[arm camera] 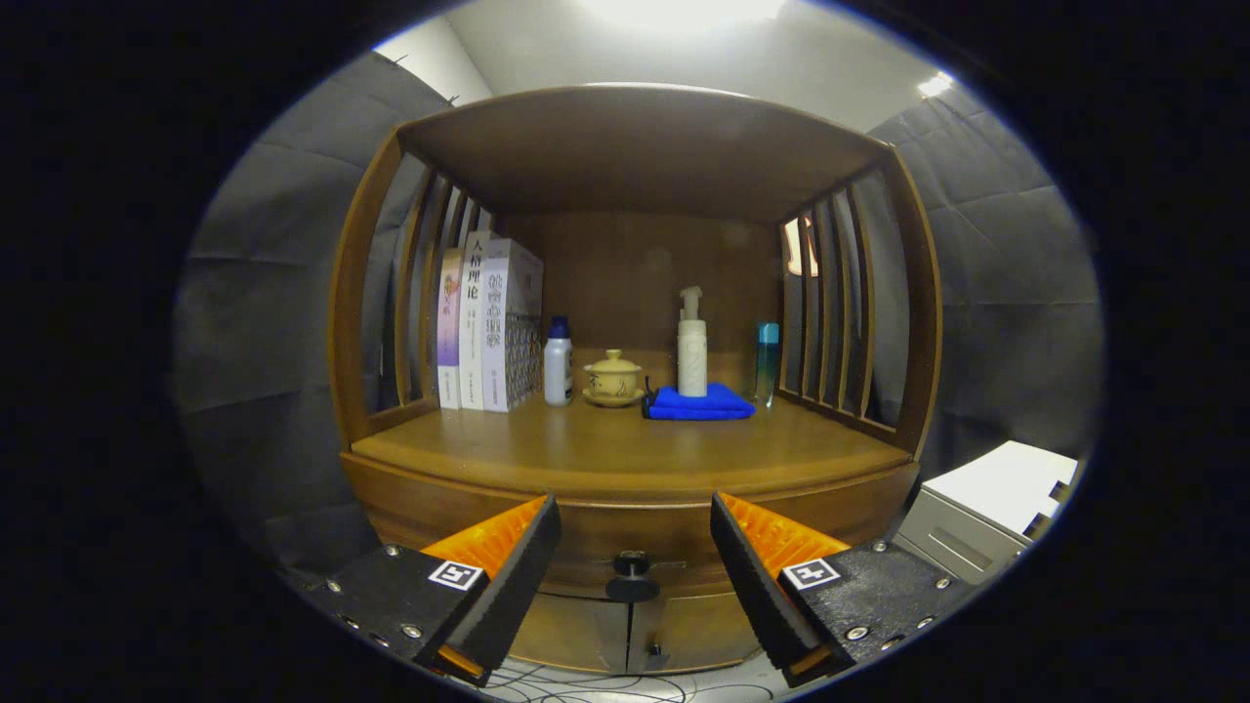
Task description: Pull open the drawer, take out the items inside it, and place them on the countertop above the cabinet.
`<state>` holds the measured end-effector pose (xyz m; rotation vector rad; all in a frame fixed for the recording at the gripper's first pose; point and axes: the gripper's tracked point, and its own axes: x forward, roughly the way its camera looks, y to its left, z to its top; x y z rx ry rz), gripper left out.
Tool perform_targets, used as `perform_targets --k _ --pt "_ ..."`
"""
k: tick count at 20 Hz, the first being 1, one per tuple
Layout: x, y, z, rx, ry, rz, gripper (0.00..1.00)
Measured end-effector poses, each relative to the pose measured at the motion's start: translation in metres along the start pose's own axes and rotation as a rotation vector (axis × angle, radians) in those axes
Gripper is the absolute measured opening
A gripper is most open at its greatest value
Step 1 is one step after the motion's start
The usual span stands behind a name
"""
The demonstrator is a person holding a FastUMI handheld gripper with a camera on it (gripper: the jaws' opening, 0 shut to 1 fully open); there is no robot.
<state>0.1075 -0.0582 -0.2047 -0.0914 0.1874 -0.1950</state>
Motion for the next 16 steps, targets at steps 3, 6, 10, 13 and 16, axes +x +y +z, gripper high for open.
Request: perform_targets --k 3,6,10,13,16 --pt "0.015 0.001 -0.022 0.023 0.048 0.003 0.96" --pt "0.026 0.005 -0.044 0.044 0.097 0.022 0.95" --pt "0.032 0.007 -0.074 0.042 0.15 0.029 0.87" --pt "0.036 0.006 -0.087 0.044 0.171 0.023 0.73" --pt "0.041 0.002 -0.094 0.037 0.167 0.017 0.55"
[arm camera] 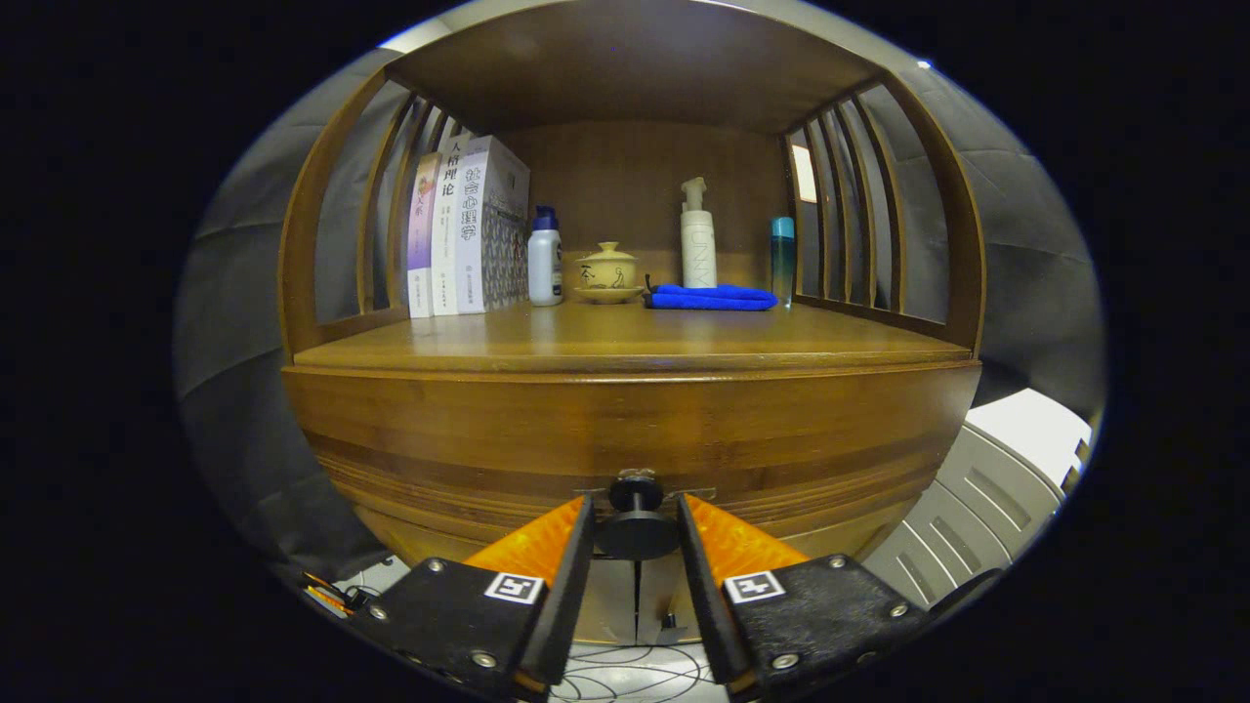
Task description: Pull open the drawer, take out the items inside it, and place them on the countertop above the cabinet.
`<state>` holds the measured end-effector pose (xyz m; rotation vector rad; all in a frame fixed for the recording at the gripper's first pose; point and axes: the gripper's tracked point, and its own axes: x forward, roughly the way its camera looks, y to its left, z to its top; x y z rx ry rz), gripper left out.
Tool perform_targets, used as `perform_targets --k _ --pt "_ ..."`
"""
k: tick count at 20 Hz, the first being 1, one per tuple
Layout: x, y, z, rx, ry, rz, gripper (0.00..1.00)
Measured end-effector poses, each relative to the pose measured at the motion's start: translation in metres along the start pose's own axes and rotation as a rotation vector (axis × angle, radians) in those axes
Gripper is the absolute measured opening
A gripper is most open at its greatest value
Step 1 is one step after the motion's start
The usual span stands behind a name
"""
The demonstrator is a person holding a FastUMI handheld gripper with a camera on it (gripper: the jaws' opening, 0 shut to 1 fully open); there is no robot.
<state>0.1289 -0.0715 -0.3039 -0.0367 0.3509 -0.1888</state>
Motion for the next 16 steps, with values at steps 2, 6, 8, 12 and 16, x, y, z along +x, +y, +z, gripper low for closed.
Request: perform_targets --k 2,6,8,12,16 --pt "-0.001 -0.002 0.0 0.022 -0.026 0.012 0.49" --pt "-0.001 -0.002 -0.004 0.018 -0.03 0.016 0.41" --pt "-0.002 -0.002 -0.004 -0.002 -0.033 0.016 0.38" --pt "-0.013 -0.005 -0.009 0.014 -0.026 0.023 0.36" --pt "-0.038 -0.008 -0.015 0.024 -0.019 0.022 0.36"
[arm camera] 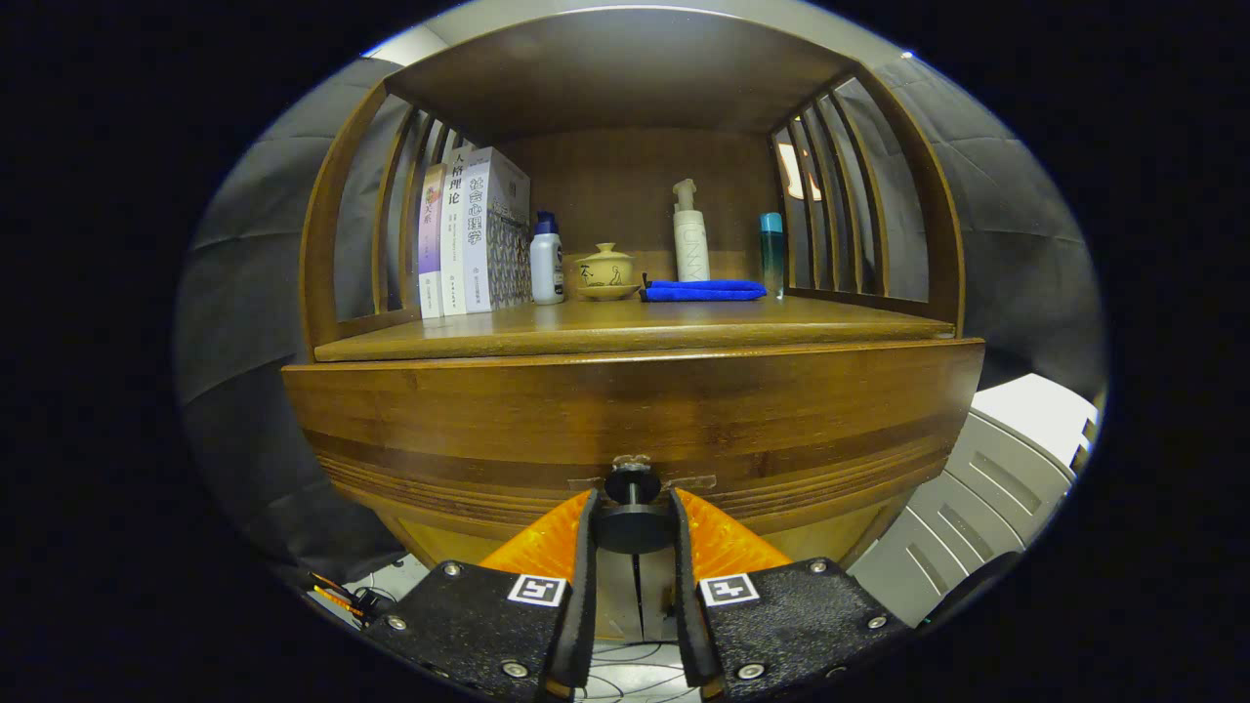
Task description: Pull open the drawer, take out the items inside it, and place them on the countertop above the cabinet.
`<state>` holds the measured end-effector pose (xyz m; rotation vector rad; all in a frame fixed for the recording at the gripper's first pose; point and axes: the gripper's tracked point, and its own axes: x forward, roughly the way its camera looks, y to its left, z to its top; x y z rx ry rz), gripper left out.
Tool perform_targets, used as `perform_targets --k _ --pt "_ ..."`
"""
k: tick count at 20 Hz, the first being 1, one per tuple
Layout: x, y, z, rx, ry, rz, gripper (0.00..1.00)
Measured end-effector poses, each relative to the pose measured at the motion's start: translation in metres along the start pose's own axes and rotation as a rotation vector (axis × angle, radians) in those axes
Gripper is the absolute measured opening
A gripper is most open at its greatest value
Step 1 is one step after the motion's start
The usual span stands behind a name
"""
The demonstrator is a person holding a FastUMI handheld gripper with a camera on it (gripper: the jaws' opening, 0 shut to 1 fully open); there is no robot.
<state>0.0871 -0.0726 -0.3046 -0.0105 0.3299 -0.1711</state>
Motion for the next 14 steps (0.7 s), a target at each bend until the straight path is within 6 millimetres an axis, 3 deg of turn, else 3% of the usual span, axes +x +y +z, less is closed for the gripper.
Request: perform_targets --k 14 --pt "-0.092 0.0 -0.027 0.051 0.046 -0.013 0.36"
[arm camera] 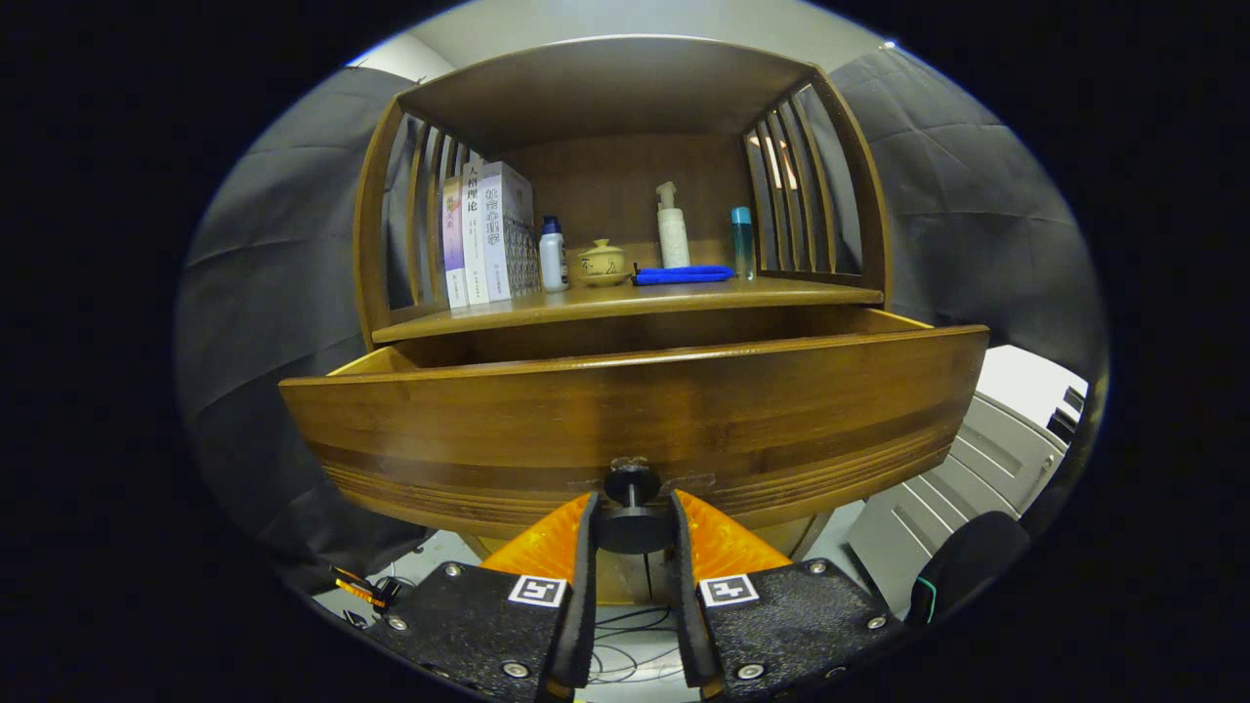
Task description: Pull open the drawer, take out the items inside it, and place them on the countertop above the cabinet.
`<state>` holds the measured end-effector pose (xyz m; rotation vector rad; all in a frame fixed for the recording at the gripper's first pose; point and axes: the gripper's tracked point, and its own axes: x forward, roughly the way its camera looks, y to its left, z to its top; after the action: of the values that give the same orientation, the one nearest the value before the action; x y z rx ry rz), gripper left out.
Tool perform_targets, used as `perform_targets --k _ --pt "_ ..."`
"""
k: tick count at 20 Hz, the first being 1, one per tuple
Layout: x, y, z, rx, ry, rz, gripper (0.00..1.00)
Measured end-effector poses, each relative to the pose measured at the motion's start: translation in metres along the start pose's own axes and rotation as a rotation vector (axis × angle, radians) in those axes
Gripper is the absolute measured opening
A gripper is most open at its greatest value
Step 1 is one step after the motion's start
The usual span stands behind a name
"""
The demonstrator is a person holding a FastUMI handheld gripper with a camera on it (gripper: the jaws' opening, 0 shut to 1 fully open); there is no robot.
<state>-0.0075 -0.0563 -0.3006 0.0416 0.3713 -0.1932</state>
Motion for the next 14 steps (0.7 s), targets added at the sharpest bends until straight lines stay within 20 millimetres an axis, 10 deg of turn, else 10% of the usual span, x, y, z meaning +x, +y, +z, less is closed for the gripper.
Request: perform_targets --k 14 --pt "-0.063 0.008 -0.024 -0.013 0.057 0.031 0.36"
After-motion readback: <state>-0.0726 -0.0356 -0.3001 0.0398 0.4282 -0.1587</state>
